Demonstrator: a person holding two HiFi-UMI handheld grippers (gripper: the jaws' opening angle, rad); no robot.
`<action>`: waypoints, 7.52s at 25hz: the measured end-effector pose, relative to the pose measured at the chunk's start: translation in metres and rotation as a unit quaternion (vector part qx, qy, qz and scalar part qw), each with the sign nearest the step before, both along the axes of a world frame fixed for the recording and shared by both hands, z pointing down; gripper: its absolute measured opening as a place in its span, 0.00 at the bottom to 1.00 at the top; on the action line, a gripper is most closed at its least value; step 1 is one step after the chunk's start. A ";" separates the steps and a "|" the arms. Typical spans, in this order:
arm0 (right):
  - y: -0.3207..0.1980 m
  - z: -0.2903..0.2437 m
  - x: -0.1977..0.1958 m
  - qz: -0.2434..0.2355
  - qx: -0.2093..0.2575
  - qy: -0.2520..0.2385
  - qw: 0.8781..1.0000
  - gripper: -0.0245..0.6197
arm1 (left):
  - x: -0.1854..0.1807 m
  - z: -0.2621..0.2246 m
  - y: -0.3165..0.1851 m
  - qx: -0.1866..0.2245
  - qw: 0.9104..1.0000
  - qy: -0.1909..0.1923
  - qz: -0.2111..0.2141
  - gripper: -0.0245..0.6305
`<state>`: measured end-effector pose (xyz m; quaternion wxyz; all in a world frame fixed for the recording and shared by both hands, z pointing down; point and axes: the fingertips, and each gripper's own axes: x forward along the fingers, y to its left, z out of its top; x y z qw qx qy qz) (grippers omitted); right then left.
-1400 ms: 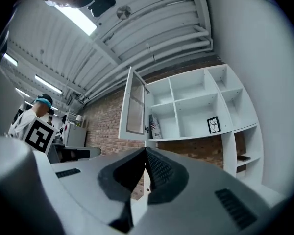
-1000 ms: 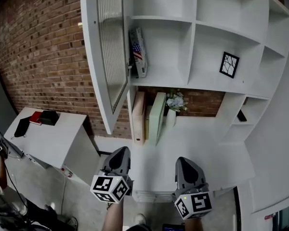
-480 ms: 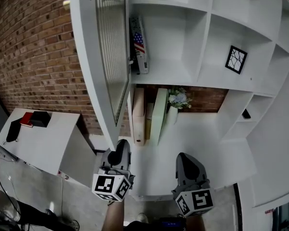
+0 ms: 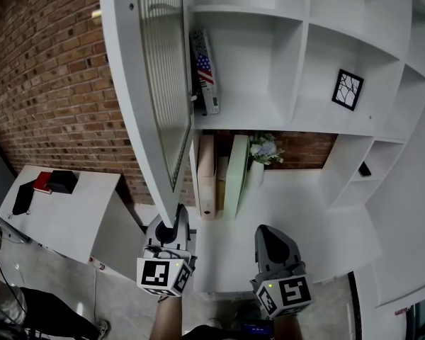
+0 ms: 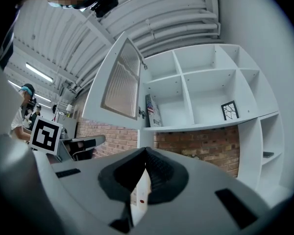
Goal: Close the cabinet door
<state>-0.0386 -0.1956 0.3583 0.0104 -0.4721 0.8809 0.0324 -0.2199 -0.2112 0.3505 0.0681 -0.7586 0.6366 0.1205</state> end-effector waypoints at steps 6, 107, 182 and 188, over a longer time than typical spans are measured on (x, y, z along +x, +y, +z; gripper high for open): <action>-0.004 -0.006 0.013 0.010 -0.003 -0.003 1.000 0.04 | 0.008 -0.008 -0.001 0.008 1.000 -0.007 -0.007 0.09; -0.020 -0.006 0.112 0.089 0.002 -0.005 0.996 0.04 | 0.183 -0.071 -0.031 0.092 0.986 -0.090 0.107 0.37; -0.146 0.024 0.172 0.066 -0.078 -0.070 0.992 0.04 | 0.191 -0.080 -0.208 0.103 0.991 -0.025 0.081 0.07; -0.145 0.026 0.173 0.085 -0.071 -0.045 0.993 0.04 | 0.191 -0.079 -0.211 0.094 0.991 -0.032 0.088 0.07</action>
